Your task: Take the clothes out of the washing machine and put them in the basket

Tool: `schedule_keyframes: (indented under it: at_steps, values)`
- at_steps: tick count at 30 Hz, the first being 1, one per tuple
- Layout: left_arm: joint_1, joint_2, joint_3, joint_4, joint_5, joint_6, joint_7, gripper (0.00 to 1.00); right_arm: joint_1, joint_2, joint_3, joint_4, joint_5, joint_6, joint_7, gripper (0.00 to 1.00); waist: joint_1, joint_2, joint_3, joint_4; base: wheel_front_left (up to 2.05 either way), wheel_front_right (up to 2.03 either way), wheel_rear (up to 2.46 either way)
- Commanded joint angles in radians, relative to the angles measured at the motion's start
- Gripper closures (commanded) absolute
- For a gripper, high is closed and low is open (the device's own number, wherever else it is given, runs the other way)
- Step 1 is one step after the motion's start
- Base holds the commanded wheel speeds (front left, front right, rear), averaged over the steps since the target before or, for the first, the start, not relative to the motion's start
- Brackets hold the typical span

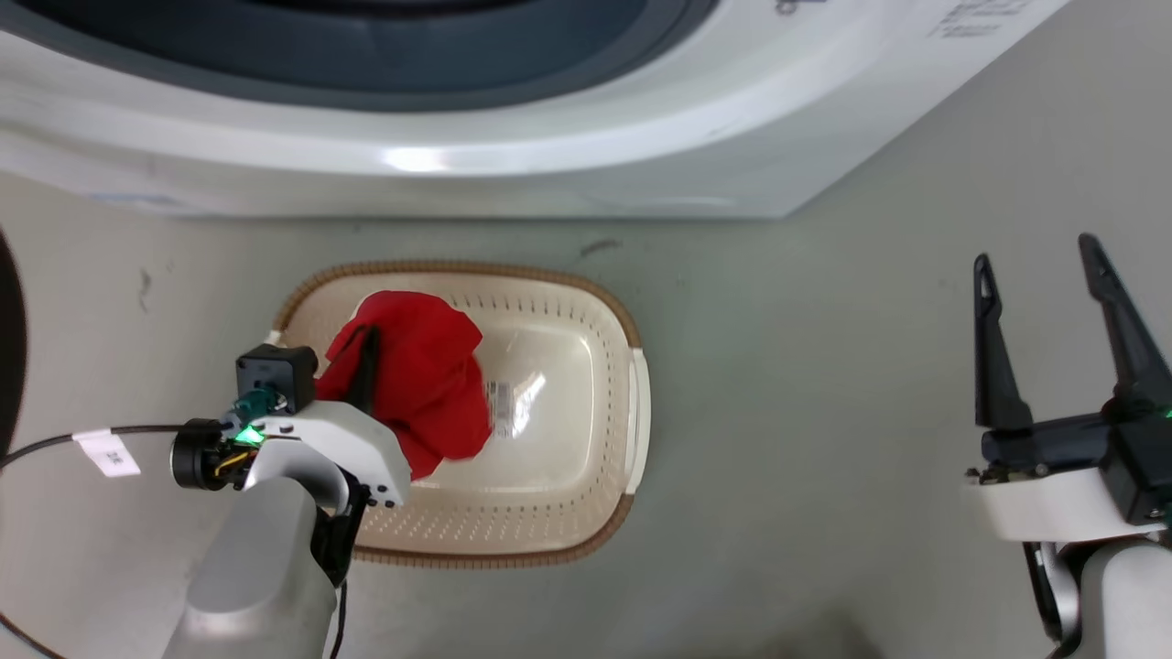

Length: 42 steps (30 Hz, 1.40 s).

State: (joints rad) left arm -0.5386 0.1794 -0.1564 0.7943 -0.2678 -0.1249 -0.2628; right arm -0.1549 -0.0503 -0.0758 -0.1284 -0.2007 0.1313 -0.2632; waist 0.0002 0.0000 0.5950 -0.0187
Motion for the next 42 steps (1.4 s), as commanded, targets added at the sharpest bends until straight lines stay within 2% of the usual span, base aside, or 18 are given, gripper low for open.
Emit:
schedule_keyframes:
  at_steps: [1, 12, 22, 23, 24, 31, 34, 42]
  values:
    - [-0.023, -0.002, 0.006, 0.019, 0.003, -0.003, -0.003, 1.0, -0.019, 0.0, -0.003, -0.012, -0.006, -0.001, -0.002, 0.0, -0.0002, 0.0, 0.065, -0.005, 0.0, 0.0, 0.0]
    - [-0.136, -0.027, 0.05, 0.189, 0.037, -0.003, -0.003, 1.0, -0.034, 0.0, -0.025, -0.078, -0.017, -0.001, -0.002, 0.0, -0.0002, 0.0, 0.19, -0.018, 0.0, 0.0, 0.0]
    - [-0.163, -0.043, 0.055, 0.273, 0.076, 0.008, -0.003, 1.0, -0.028, 0.0, -0.014, -0.086, -0.025, -0.001, -0.002, 0.0, -0.0002, 0.0, 0.215, -0.015, 0.0, 0.0, 0.0]
    - [-0.163, -0.042, 0.057, 0.279, 0.077, 0.009, -0.003, 0.65, -0.029, 0.0, -0.014, -0.083, -0.024, -0.001, -0.002, 0.0, -0.0002, 0.0, 0.211, -0.016, 0.0, 0.0, 0.0]
    - [-0.161, -0.039, 0.059, 0.281, 0.08, 0.011, -0.003, 0.0, -0.029, 0.0, -0.013, -0.079, -0.022, -0.001, -0.002, 0.0, -0.0002, 0.0, 0.206, -0.017, 0.0, 0.0, 0.0]
    - [-0.109, -0.027, 0.077, 0.272, 0.088, 0.015, -0.003, 0.0, -0.031, 0.0, 0.002, -0.04, -0.005, -0.001, -0.002, 0.0, -0.0002, 0.0, 0.122, -0.03, 0.0, 0.0, 0.0]
    - [-0.069, -0.018, 0.086, 0.245, 0.087, 0.01, -0.003, 0.0, -0.033, 0.0, 0.009, -0.009, 0.004, -0.001, -0.002, 0.0, -0.0002, 0.0, 0.055, -0.04, 0.0, 0.0, 0.0]
    - [0.053, -0.011, 0.1, 0.074, 0.083, -0.003, -0.003, 0.0, 0.01, 0.0, 0.0, 0.06, 0.036, -0.001, -0.002, 0.0, -0.0002, 0.0, -0.131, -0.046, 0.0, 0.0, 0.0]
